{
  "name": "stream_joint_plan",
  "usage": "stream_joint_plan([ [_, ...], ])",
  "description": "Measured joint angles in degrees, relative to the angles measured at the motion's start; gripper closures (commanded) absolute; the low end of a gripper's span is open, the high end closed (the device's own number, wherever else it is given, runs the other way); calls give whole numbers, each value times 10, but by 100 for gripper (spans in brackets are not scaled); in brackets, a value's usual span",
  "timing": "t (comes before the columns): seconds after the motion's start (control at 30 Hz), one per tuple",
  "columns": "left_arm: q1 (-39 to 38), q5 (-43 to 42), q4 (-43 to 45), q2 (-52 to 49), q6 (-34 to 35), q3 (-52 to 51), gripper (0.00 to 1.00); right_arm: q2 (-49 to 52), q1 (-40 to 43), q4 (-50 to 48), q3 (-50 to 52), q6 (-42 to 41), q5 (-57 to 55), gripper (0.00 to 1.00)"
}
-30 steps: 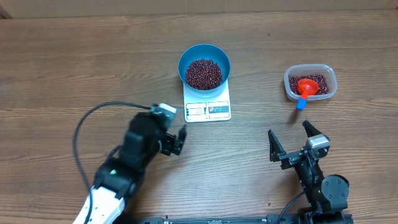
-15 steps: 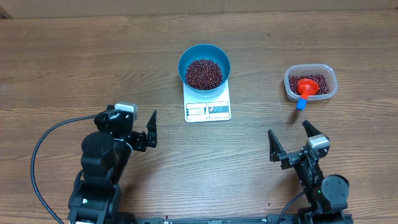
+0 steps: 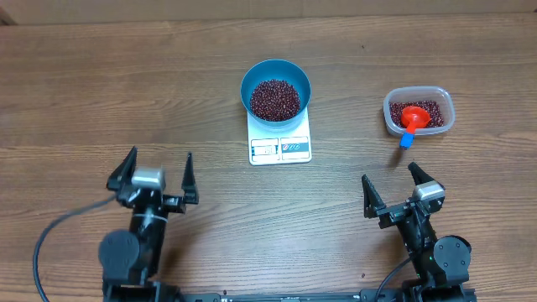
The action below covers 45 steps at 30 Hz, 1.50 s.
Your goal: Scoop item into bowl and weigh 150g on scale
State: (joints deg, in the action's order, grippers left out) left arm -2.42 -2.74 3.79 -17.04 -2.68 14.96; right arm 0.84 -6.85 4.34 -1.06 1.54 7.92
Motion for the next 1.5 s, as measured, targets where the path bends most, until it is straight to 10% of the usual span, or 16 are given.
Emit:
stream_joint_plan([
  [0.43,33,0,44,158,-53,-141,0,0,0,0,0,0,0,0],
  [1.5,33,0,-80,163,-63,-145,0,0,0,0,0,0,0,0],
])
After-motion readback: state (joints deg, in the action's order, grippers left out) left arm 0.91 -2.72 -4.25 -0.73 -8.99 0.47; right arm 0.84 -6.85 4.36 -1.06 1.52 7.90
